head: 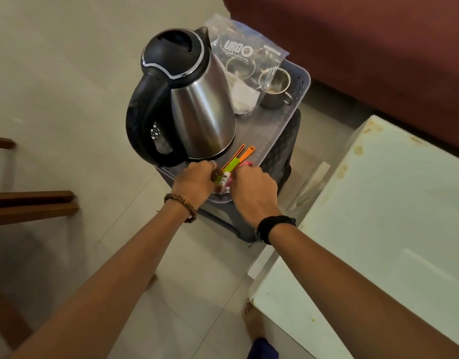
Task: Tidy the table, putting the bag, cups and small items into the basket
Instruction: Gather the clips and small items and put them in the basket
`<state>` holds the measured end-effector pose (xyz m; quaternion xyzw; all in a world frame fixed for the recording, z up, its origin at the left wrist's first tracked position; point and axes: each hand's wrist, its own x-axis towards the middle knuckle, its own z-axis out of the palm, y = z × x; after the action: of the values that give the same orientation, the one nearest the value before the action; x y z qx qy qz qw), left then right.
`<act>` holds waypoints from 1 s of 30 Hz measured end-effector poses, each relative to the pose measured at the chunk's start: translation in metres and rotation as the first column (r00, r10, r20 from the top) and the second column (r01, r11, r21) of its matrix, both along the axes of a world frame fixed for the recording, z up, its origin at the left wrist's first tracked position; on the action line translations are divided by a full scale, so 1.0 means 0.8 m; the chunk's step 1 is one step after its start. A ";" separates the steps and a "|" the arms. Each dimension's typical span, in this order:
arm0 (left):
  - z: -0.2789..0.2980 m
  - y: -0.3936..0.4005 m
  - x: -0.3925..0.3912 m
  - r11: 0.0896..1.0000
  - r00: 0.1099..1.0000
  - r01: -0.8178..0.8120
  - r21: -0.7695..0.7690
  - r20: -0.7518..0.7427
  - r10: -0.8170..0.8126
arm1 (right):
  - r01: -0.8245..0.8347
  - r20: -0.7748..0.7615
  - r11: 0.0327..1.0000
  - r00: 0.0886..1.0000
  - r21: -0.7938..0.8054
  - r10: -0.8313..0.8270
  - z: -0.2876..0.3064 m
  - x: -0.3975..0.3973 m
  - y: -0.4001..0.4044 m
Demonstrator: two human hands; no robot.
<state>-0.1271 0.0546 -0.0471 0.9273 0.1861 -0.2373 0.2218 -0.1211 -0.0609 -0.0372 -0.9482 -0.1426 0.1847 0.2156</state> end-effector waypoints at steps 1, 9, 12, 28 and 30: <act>0.001 -0.003 -0.005 1.000 1.000 0.018 0.001 0.010 -0.018 | 0.009 -0.002 0.999 1.000 0.054 -0.008 0.000 -0.002 -0.005; 0.029 -0.113 -0.061 0.982 0.851 0.025 -0.187 0.520 0.078 | 0.290 0.014 0.860 0.945 0.419 -0.325 0.002 -0.043 -0.138; 0.031 -0.209 -0.087 0.904 0.890 0.071 -0.422 0.435 0.133 | 0.438 -0.072 0.822 0.893 0.366 -0.444 -0.013 -0.071 -0.228; -0.010 -0.784 -0.237 0.579 0.858 0.484 -0.656 0.227 -0.460 | 0.949 -0.132 0.272 0.294 0.157 -0.947 -0.027 -0.344 -0.778; -0.012 -0.851 -0.265 0.537 0.819 0.525 -0.660 0.221 -0.529 | 0.972 -0.125 0.172 0.193 0.158 -0.973 -0.026 -0.382 -0.836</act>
<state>-0.3394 -0.6266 -0.0570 0.7850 -0.2041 -0.3470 0.4708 -0.4266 -0.7295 -0.0580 -0.7952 0.4742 -0.0122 0.3778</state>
